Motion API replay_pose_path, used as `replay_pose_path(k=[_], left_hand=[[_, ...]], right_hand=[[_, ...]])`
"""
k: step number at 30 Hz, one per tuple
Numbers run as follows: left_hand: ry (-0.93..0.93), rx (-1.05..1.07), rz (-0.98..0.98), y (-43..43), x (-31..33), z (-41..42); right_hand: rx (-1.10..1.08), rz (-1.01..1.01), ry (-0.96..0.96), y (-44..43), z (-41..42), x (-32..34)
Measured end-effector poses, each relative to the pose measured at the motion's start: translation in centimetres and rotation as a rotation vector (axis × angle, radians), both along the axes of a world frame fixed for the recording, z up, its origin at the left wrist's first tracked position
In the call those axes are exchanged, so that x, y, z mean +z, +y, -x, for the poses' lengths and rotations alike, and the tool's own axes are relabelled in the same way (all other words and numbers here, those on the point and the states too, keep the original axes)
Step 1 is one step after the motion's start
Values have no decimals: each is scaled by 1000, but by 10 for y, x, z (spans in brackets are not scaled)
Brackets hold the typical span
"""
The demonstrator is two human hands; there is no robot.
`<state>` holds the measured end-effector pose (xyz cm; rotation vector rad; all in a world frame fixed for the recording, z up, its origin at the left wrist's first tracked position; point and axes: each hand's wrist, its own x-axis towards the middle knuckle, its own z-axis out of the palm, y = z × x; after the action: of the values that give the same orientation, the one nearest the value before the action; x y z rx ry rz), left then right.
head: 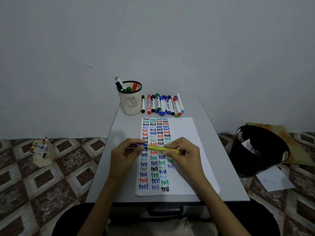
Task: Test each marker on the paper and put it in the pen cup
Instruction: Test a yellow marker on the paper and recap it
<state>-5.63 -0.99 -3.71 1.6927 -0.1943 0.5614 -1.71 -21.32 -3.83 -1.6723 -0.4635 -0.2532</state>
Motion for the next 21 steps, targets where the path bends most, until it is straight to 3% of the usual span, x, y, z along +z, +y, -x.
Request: replay_pose_path(k=[6, 10, 14, 18, 21], left_hand=[[-57, 53, -62, -1, 2, 1], [26, 168, -201, -1, -4, -3], [234, 261, -462, -5, -15, -9], [313, 296, -790, -9, -19, -12], [327, 307, -859, -10, -21, -14]], right_hand=[[-43, 630, -401, 13, -10, 11], [-43, 817, -587, 27, -37, 28], [-81, 785, -503, 45, -75, 53], [-100, 501, -319, 69, -111, 96], [-126, 375, -346, 94, -139, 126]])
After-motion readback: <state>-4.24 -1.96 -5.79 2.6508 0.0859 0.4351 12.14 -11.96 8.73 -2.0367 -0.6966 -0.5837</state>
